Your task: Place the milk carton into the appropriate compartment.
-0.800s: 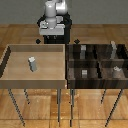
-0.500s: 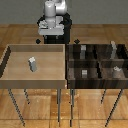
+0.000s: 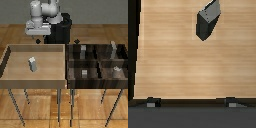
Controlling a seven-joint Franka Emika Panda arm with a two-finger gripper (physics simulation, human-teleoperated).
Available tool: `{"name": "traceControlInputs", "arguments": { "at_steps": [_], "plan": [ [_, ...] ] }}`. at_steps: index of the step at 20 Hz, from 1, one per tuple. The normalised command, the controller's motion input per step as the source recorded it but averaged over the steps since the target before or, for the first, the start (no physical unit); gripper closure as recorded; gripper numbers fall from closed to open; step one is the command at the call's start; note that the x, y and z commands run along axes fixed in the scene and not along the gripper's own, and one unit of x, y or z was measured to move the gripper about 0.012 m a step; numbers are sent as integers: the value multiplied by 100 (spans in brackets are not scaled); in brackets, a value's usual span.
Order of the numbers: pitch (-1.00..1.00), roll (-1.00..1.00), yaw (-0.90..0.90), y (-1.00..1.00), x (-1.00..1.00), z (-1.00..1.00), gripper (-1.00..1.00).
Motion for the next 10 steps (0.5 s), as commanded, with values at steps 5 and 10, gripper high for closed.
{"name": "traceControlInputs", "arguments": {
  "at_steps": [5, 10],
  "plan": [
    [0, 0, 0, -60, 30, 0, -100],
    [0, 0, 3, 0, 100, 0, -100]
  ]
}}
